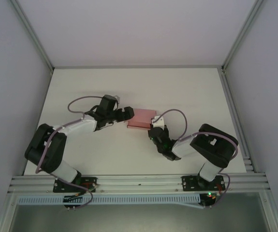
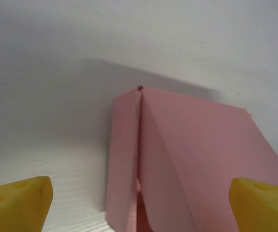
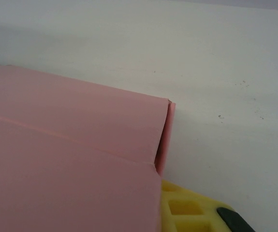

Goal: Assemble paper box

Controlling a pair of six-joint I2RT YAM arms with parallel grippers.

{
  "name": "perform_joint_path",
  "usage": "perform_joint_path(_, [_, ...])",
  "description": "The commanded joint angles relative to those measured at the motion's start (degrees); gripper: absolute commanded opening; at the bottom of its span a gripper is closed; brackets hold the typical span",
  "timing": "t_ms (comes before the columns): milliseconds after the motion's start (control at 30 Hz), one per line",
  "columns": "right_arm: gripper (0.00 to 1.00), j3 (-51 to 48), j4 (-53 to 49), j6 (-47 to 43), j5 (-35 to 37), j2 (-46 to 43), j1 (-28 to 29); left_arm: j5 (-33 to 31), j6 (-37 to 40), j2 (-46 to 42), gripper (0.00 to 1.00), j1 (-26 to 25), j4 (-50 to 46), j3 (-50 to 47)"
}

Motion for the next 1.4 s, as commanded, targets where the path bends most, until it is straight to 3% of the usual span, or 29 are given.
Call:
perform_joint_path(0, [0.16, -0.6, -4.1, 1.2, 0.7, -0.2, 0.7, 7.2, -0.1, 3.8, 0.87, 0.1, 4.6, 0.3])
perform_joint_path(300, [0.24, -2.4, -5.6, -2.6, -0.9, -5.5, 0.9, 9.4, 0.8, 10.6, 0.73, 1.8, 6.3, 1.4])
perform_joint_path(367, [0.32, -3.1, -8.9, -2.7, -2.4, -9.1, 0.9, 9.6, 1.6, 10.7, 0.72, 1.7, 6.4, 1.3])
perform_joint_path(533, [0.66, -4.8, -21.1, -1.3, -8.0, -19.9, 0.9, 9.4, 2.7, 11.3, 0.71, 1.9, 6.7, 1.6])
perform_joint_path(800, [0.98, -10.8, -33.1, 2.6, -12.6, -39.2, 0.7, 9.8, 5.5, 14.2, 0.69, 1.8, 6.1, 4.6])
perform_joint_path(1000, [1.0, -11.5, -38.8, 11.7, -12.3, -51.3, -3.0, 12.1, 7.2, 16.8, 0.66, 1.8, 5.7, 7.1])
perform_joint_path(1067, [1.0, -9.2, -41.5, 16.8, -18.1, -52.0, -8.5, 12.4, 7.4, 17.0, 0.64, 1.7, 5.9, 7.1])
perform_joint_path(1100, [1.0, -8.2, -41.7, 18.2, -24.6, -51.5, -11.8, 12.6, 7.3, 17.0, 0.64, 1.5, 6.1, 7.0])
perform_joint_path(1200, [1.0, -3.5, -42.9, 23.3, -34.4, -46.8, -20.0, 12.7, 6.6, 16.8, 0.6, 0.8, 6.4, 6.2])
perform_joint_path(1367, [1.0, 6.2, -47.2, 22.5, -36.1, -33.2, -22.6, 12.2, 4.3, 15.6, 0.6, -0.8, 8.8, 3.9])
